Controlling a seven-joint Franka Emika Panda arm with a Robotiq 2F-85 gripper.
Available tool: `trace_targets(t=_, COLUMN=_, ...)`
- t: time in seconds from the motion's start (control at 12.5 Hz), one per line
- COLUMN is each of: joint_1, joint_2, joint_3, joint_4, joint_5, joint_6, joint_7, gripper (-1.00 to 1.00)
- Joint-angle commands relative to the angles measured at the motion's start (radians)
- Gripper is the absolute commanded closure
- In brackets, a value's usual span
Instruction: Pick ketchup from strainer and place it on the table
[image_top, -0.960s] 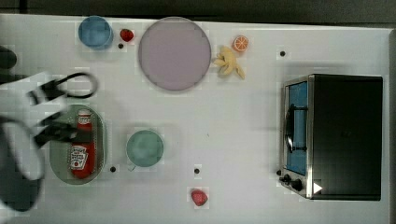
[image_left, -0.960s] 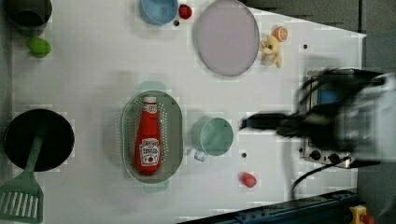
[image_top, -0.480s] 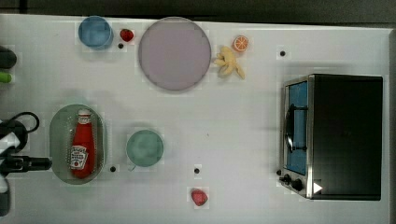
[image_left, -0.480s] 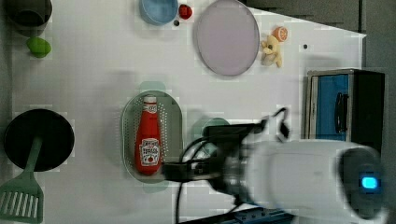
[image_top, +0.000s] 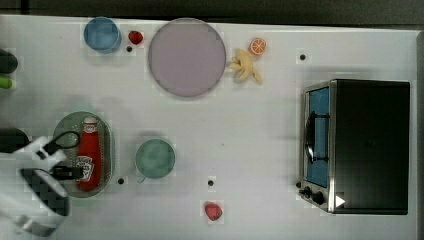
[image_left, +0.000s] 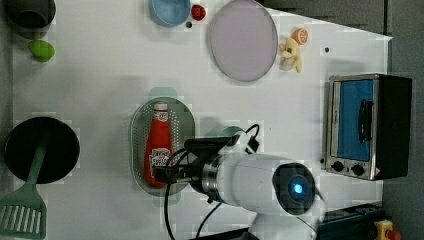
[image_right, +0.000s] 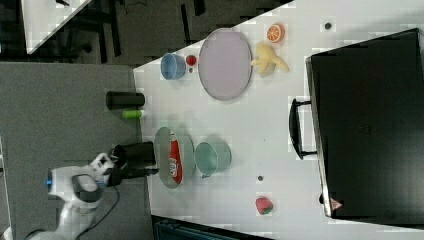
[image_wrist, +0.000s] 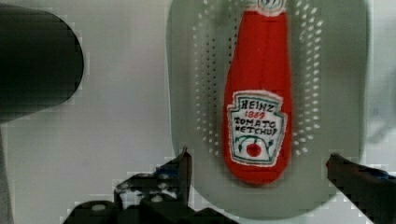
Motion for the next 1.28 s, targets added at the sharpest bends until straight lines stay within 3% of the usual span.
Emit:
trace_targets(t=0.08, joint_1=-0.01, joint_2=0.068, joint_3=-0.018, joint_4=-0.034, joint_5=-0.032, joint_6=0.127, joint_7=0.085, gripper=-1.0)
trace_targets(t=0.56, joint_1=-0.001, joint_2=0.219, joint_3=-0.055, joint_4=-0.036, joint_5=-0.095, joint_6=0.202, joint_7=0.127, gripper=-1.0)
trace_targets(t=0.96, joint_1=0.043, joint_2=0.282, joint_3=-0.114, joint_4=-0.033, joint_5=-0.112, joint_6=0.28, joint_7=0.128, gripper=-1.0)
trace_targets(t=1.04, joint_1=0.049, joint_2=0.282, joint_3=-0.118, joint_4=-0.035, joint_5=-0.112, joint_6=0.281, joint_7=0.128, gripper=-0.92)
trace_targets(t=1.28, joint_1=0.056, joint_2=0.276, joint_3=-0.114, joint_4=-0.031, joint_5=-0.112, joint_6=0.293, joint_7=0.128, gripper=-0.22)
